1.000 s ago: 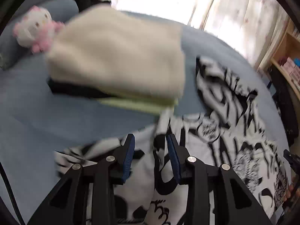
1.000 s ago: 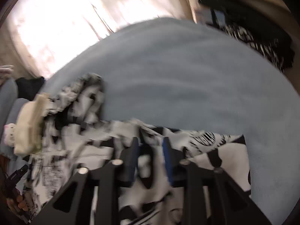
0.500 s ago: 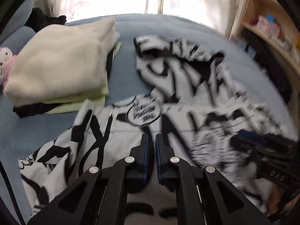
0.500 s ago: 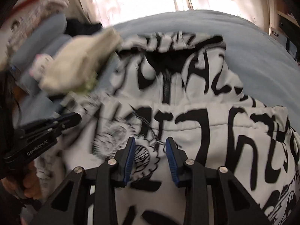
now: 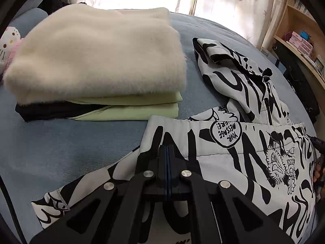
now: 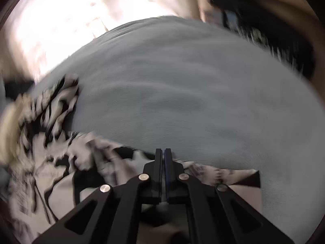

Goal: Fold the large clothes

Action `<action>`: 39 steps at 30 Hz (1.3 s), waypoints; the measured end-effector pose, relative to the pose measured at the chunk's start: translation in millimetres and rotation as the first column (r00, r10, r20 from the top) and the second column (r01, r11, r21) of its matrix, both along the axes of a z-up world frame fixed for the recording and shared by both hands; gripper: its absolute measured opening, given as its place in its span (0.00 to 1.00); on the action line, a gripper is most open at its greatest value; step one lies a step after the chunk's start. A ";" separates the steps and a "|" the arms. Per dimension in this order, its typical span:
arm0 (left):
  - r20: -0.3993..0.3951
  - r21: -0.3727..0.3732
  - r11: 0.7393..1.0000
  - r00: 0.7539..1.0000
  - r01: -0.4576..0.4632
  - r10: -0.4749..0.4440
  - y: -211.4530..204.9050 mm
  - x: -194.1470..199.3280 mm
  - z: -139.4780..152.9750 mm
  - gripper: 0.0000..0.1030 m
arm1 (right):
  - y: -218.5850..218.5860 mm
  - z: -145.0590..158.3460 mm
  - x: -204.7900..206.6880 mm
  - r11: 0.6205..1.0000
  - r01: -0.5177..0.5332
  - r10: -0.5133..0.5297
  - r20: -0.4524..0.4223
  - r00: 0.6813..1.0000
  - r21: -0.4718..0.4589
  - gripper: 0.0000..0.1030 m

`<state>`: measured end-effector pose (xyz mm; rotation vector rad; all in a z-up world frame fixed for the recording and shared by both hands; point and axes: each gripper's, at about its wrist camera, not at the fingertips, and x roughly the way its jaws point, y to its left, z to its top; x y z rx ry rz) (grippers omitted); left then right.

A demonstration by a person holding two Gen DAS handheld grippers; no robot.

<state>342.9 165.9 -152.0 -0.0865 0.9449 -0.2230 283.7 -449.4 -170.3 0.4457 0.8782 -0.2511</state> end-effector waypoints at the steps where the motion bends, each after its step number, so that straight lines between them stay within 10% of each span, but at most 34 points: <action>1: -0.003 0.001 1.000 1.000 0.000 0.000 0.4 0.5 -0.2 0.01 | -9.8 -1.0 -2.9 0.999 0.021 -0.021 0.010 1.000 0.048 0.00; 14: 0.013 0.100 0.995 1.000 0.010 -0.011 -33.6 -59.6 69.0 0.04 | 88.2 70.2 -31.0 0.986 -0.165 0.166 0.039 0.985 -0.020 0.03; 24: -0.075 -0.119 0.980 0.983 0.158 -0.168 -160.6 -148.6 32.9 0.07 | 245.9 43.4 -68.7 0.887 -0.433 0.438 0.005 0.899 0.161 0.03; 30: -0.057 0.091 0.993 0.996 0.078 -0.073 -151.8 -159.6 10.0 0.07 | 207.8 27.2 -84.6 0.872 -0.434 0.439 0.033 0.898 0.227 0.00; 35: -0.030 0.202 0.977 0.996 -0.073 0.081 -72.4 -156.2 14.8 0.07 | 146.1 38.8 -109.7 0.942 -0.292 0.276 -0.116 0.954 -0.163 0.06; 39: -0.008 0.238 0.944 0.971 -0.229 0.237 7.6 -158.7 21.1 0.06 | 62.6 33.6 -135.1 0.965 -0.150 0.119 -0.151 0.981 -0.213 0.02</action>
